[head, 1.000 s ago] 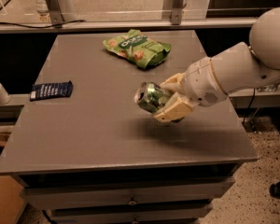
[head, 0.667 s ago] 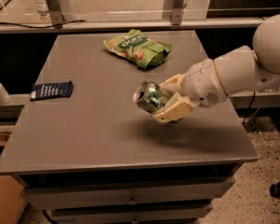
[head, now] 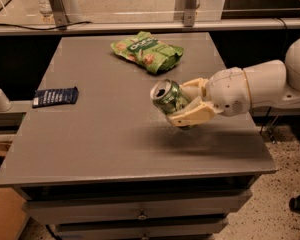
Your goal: Place green can upright
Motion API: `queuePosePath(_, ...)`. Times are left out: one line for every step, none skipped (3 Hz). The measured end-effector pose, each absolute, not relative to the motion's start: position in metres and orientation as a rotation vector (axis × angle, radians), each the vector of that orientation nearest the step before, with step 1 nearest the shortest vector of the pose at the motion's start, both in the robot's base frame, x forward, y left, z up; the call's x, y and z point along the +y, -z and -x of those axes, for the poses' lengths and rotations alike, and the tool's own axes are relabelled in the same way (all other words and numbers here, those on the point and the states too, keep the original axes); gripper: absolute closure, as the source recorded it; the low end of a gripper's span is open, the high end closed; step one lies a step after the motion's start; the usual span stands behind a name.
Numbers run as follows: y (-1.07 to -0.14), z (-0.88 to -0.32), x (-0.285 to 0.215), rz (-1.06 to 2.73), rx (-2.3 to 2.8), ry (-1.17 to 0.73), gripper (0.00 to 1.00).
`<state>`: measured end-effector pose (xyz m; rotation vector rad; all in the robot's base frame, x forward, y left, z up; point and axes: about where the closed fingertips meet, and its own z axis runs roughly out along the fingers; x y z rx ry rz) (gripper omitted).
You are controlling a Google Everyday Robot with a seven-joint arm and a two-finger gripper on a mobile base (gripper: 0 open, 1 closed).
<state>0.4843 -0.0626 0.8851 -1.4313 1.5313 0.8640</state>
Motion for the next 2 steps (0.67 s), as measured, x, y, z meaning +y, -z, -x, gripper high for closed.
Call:
queuePosePath(-0.882, -0.487, -0.079, 1.376, 1.428, -0.917, 1.00)
queuePosePath(-0.875, -0.488, -0.093, 1.358, 1.343, -0.939, 1.00)
